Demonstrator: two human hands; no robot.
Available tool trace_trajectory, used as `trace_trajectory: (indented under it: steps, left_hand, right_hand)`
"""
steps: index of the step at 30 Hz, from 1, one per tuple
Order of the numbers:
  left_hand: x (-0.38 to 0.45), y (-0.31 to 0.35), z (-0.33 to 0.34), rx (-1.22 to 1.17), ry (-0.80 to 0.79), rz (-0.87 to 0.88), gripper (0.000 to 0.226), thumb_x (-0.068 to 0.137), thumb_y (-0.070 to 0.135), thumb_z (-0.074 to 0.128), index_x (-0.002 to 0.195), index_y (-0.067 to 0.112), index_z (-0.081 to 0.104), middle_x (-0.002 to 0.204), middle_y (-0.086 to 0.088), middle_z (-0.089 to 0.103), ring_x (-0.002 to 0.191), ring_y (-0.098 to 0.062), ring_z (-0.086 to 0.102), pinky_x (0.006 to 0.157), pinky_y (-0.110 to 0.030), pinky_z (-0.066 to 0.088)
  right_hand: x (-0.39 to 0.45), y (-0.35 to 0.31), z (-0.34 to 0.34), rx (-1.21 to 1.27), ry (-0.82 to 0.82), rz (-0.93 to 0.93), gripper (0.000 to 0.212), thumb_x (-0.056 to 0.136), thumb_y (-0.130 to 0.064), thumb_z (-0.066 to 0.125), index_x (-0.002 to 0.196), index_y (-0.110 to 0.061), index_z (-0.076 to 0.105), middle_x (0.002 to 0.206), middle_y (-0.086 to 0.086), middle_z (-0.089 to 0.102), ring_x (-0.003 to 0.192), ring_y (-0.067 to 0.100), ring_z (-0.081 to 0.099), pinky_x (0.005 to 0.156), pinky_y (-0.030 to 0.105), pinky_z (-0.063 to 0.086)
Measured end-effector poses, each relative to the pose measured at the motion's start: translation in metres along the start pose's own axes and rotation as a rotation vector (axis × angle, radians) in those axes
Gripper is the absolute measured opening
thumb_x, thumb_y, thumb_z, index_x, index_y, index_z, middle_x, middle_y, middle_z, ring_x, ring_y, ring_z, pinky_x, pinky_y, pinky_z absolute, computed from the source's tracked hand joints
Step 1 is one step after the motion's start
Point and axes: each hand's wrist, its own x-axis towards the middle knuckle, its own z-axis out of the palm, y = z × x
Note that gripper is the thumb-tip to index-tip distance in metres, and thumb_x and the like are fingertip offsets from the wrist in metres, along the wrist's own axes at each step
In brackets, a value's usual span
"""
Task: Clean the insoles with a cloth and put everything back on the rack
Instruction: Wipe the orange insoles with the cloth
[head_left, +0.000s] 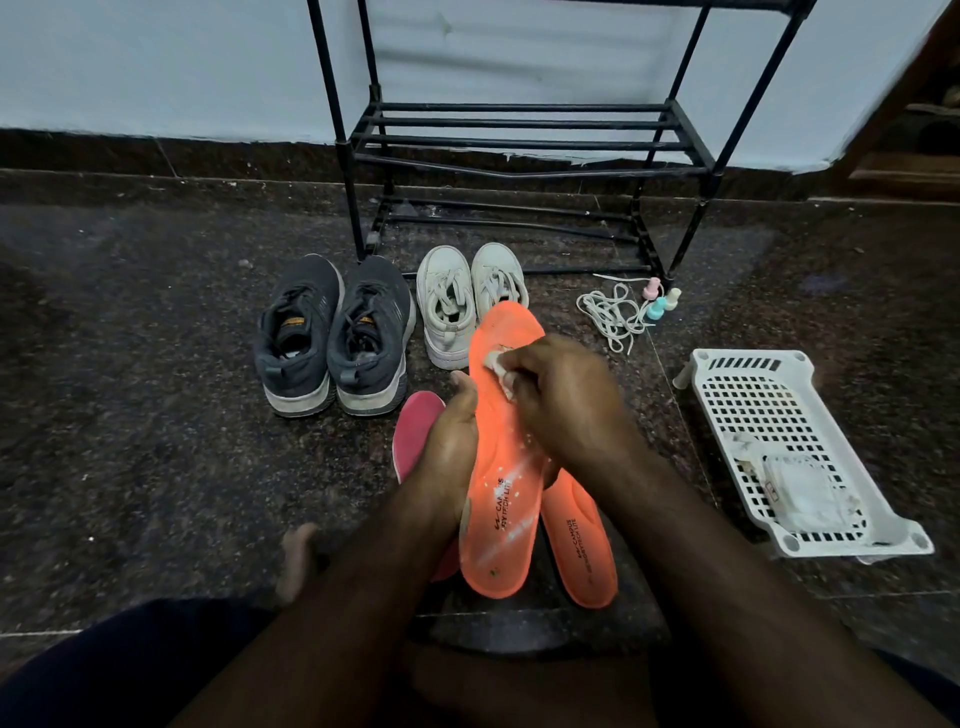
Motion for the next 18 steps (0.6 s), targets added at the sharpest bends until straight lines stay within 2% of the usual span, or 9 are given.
trace_trajectory:
  steps: [3, 6, 9, 12, 14, 15, 16, 17, 18]
  left_hand:
    - [0.004, 0.0, 0.003, 0.048, 0.064, 0.007, 0.069, 0.102, 0.061, 0.023, 0.102, 0.007, 0.065, 0.078, -0.012, 0.074, 0.074, -0.025, 0.075, 0.058, -0.028, 0.059]
    - [0.01, 0.007, -0.001, 0.254, 0.147, 0.05, 0.074, 0.1, 0.067, 0.017, 0.109, 0.01, 0.063, 0.078, -0.006, 0.071, 0.091, -0.027, 0.069, 0.071, -0.032, 0.052]
    - [0.009, 0.009, 0.002, 0.225, 0.134, 0.037, 0.081, 0.097, 0.07, 0.01, 0.121, 0.011, 0.061, 0.097, -0.012, 0.07, 0.093, -0.028, 0.064, 0.085, -0.036, 0.049]
    - [0.008, 0.008, -0.002, 0.234, 0.174, 0.008, 0.083, 0.098, 0.071, 0.009, 0.139, 0.013, 0.052, 0.127, -0.013, 0.066, 0.12, -0.034, 0.058, 0.096, -0.039, 0.045]
    - [0.01, 0.006, -0.007, 0.399, 0.23, 0.076, 0.078, 0.099, 0.068, 0.01, 0.149, 0.017, 0.043, 0.147, -0.011, 0.052, 0.135, -0.031, 0.05, 0.101, -0.04, 0.044]
    - [0.008, 0.007, -0.006, 0.427, 0.222, 0.08, 0.078, 0.099, 0.069, 0.011, 0.145, 0.017, 0.047, 0.141, -0.013, 0.057, 0.129, -0.028, 0.056, 0.099, -0.039, 0.048]
    - [0.005, 0.009, -0.005, 0.399, 0.203, 0.074, 0.078, 0.098, 0.07, 0.014, 0.132, 0.014, 0.057, 0.12, -0.014, 0.07, 0.111, -0.024, 0.069, 0.089, -0.034, 0.054]
    - [0.004, 0.01, -0.004, 0.352, 0.158, 0.058, 0.077, 0.097, 0.071, 0.016, 0.111, 0.013, 0.064, 0.09, -0.013, 0.075, 0.084, -0.021, 0.075, 0.074, -0.029, 0.055]
    - [0.005, 0.01, -0.004, 0.282, 0.111, 0.045, 0.075, 0.096, 0.073, 0.019, 0.094, 0.012, 0.065, 0.07, -0.009, 0.072, 0.066, -0.02, 0.072, 0.065, -0.028, 0.053]
  right_hand:
    - [-0.003, -0.007, 0.009, -0.066, -0.139, -0.062, 0.021, 0.089, -0.017, 0.059, 0.104, -0.015, 0.074, 0.097, 0.01, 0.063, 0.094, 0.029, 0.061, 0.081, 0.04, 0.046]
    - [-0.007, -0.01, 0.01, -0.139, -0.26, -0.066, 0.025, 0.089, -0.017, 0.057, 0.108, -0.02, 0.072, 0.1, 0.007, 0.062, 0.096, 0.026, 0.06, 0.081, 0.037, 0.049]
    - [-0.008, -0.008, 0.006, -0.135, -0.261, -0.031, 0.026, 0.086, -0.014, 0.057, 0.106, -0.019, 0.073, 0.103, 0.007, 0.066, 0.099, 0.027, 0.062, 0.085, 0.037, 0.05]
    - [-0.003, -0.007, 0.006, -0.045, -0.103, -0.005, 0.024, 0.089, -0.016, 0.058, 0.109, -0.016, 0.072, 0.103, 0.008, 0.064, 0.098, 0.027, 0.06, 0.086, 0.038, 0.048]
    - [-0.002, -0.008, 0.01, -0.048, -0.125, -0.024, 0.024, 0.09, -0.018, 0.057, 0.109, -0.016, 0.072, 0.101, 0.008, 0.062, 0.096, 0.029, 0.06, 0.083, 0.04, 0.048]
    - [-0.004, -0.009, 0.012, -0.065, -0.162, -0.043, 0.024, 0.09, -0.018, 0.056, 0.107, -0.018, 0.073, 0.099, 0.007, 0.061, 0.095, 0.029, 0.06, 0.082, 0.04, 0.048]
    - [-0.006, -0.011, 0.014, -0.091, -0.208, -0.06, 0.024, 0.089, -0.017, 0.056, 0.105, -0.019, 0.073, 0.097, 0.006, 0.06, 0.094, 0.028, 0.06, 0.08, 0.039, 0.049]
    - [-0.008, -0.011, 0.014, -0.118, -0.249, -0.075, 0.024, 0.087, -0.016, 0.056, 0.104, -0.02, 0.073, 0.097, 0.005, 0.061, 0.094, 0.027, 0.06, 0.08, 0.038, 0.049]
    - [-0.009, -0.011, 0.012, -0.131, -0.278, -0.089, 0.025, 0.086, -0.014, 0.057, 0.104, -0.021, 0.074, 0.098, 0.004, 0.064, 0.096, 0.026, 0.061, 0.081, 0.037, 0.049]
